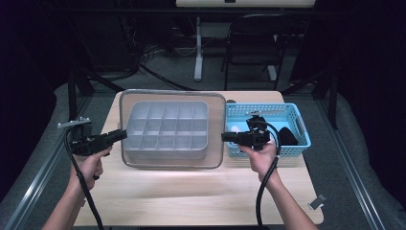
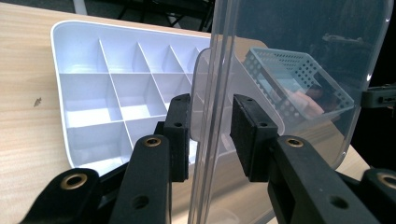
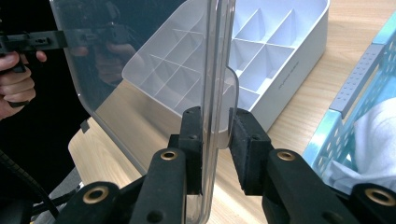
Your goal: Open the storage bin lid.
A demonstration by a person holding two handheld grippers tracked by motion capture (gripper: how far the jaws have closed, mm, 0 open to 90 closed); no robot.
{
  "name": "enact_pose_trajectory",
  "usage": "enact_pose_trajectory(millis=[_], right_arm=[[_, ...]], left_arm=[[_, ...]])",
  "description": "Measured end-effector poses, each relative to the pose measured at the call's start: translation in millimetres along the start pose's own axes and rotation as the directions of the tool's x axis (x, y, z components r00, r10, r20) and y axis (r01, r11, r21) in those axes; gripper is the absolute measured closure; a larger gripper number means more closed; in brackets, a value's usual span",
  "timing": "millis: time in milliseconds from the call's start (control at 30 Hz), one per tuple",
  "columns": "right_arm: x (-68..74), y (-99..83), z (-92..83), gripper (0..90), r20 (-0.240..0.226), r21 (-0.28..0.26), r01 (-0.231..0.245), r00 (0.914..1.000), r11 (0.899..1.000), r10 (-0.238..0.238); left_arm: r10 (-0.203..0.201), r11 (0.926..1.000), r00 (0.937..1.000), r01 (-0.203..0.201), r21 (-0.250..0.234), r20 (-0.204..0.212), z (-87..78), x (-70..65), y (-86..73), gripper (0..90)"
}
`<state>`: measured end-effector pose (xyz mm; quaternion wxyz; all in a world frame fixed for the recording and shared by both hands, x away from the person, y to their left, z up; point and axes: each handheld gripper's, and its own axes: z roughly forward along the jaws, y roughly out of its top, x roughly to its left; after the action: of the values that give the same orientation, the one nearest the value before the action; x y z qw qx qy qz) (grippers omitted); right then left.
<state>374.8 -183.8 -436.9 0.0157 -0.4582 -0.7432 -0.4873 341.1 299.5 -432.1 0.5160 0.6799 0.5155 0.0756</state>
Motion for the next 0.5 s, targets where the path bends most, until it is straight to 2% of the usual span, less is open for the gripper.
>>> enact_pose_trajectory(millis=[100, 333, 500], right_arm=[[5.1, -4.9, -3.0, 75.2, 0.001, -0.004, 0.019, 0.9998, 1.000, -0.019], [10.3, -12.6, -4.3, 75.3, 0.000, -0.002, 0.029, 0.9996, 1.000, -0.029], [15.0, -18.7, -3.4, 75.3, -0.002, 0.001, 0.045, 0.9990, 0.999, -0.045]], left_arm=[[-0.003, 0.9999, 1.0000, 0.003, -0.013, 0.003, -4.0, -1.7, -6.2, 68.8], [-0.013, 0.9998, 0.9999, 0.014, -0.016, 0.008, -10.0, -2.2, -19.2, 68.8], [-0.003, 0.9999, 1.0000, 0.003, -0.015, 0.002, -16.1, -3.6, -23.3, 68.8]])
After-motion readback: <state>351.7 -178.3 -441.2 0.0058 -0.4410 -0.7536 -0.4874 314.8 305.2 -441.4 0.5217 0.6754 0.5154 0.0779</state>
